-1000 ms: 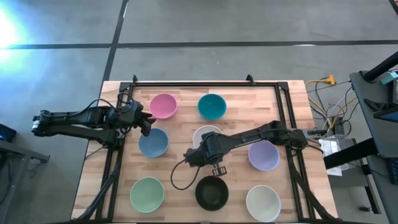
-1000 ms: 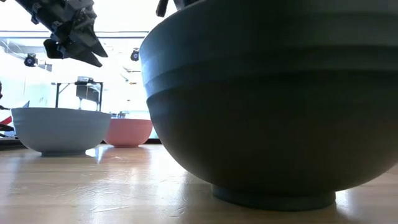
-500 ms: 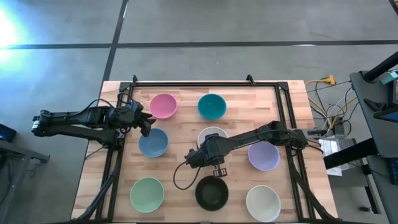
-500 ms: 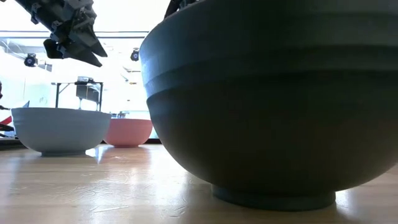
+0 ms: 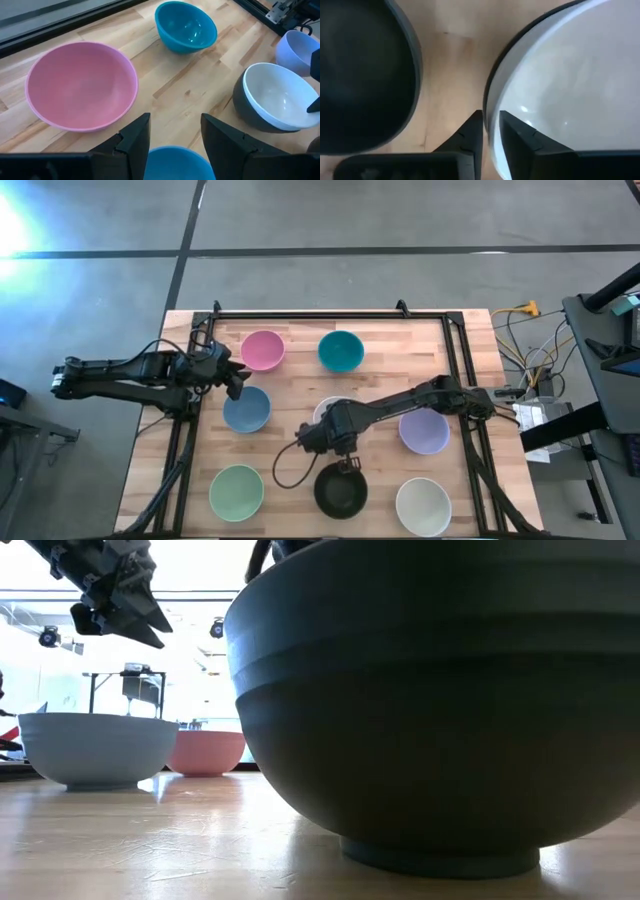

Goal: Nest bowls inside each other
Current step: Stack the top white bowl on the top black bowl

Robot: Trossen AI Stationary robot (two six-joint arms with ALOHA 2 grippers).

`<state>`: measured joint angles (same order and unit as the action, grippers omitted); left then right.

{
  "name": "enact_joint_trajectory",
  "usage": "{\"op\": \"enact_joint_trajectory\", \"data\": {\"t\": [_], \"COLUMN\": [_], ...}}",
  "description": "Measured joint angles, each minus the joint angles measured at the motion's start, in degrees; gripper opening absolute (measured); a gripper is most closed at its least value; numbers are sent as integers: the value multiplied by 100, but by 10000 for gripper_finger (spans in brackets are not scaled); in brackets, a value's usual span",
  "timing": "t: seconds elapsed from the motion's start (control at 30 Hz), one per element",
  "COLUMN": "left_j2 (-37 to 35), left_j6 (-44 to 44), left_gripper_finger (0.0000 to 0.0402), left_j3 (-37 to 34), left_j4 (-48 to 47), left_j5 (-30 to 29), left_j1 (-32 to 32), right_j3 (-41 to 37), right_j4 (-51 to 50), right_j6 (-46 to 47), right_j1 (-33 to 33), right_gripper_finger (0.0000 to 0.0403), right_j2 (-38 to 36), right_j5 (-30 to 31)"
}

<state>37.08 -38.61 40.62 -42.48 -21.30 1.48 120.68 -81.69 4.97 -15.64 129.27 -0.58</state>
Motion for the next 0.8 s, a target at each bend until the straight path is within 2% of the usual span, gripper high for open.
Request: {"op": "enact_joint_trajectory", "data": {"t": [0.2, 0.3, 0.4, 0.57, 0.8], "left_j2": [0, -1, 2, 2, -4], "left_j6": [17, 23, 61, 173, 184], "left_gripper_finger": [159, 159, 159, 159, 159], "left_j3": [0, 0, 0, 0, 0], "left_j4": [-2, -2, -2, -2, -4], "left_j5": [0, 0, 2, 4, 7], "left_j1": [0, 0, 0, 0, 0], "right_j3": [179, 192, 192, 102, -89], "right_j4": [-8, 198, 434, 495, 587], "right_j6": [105, 149, 241, 254, 316], "right_j1": [21, 41, 60, 66, 66], "right_gripper_finger": [97, 100, 81, 17, 9], "right_j2": [-325, -533, -616, -508, -398], "right_j5": [4, -152, -383, -588, -585]}}
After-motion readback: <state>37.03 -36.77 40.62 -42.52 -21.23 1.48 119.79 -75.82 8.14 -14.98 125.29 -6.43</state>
